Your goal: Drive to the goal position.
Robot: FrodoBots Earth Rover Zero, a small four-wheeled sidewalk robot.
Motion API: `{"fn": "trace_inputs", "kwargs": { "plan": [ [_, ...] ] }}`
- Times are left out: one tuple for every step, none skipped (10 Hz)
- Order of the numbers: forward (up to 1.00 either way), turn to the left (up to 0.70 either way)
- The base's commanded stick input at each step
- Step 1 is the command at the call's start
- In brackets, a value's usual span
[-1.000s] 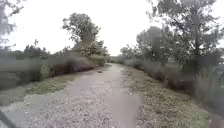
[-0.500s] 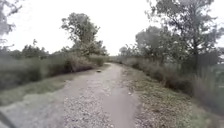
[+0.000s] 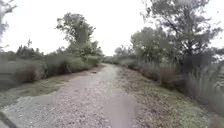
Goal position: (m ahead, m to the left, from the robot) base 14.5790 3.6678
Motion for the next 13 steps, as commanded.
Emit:
{"fn": "trace_inputs", "kwargs": {
  "plan": [
    [0.0,-0.7],
    [0.0,-0.7],
    [0.0,-0.7],
    [0.0,-0.7],
    [0.0,-0.7],
    [0.0,-0.7],
    [0.0,-0.7],
    [0.0,-0.7],
    [0.0,-0.7],
    [0.0,-0.7],
    [0.0,-0.7],
    [0.0,-0.7],
    [0.0,-0.7]
  ]
}}
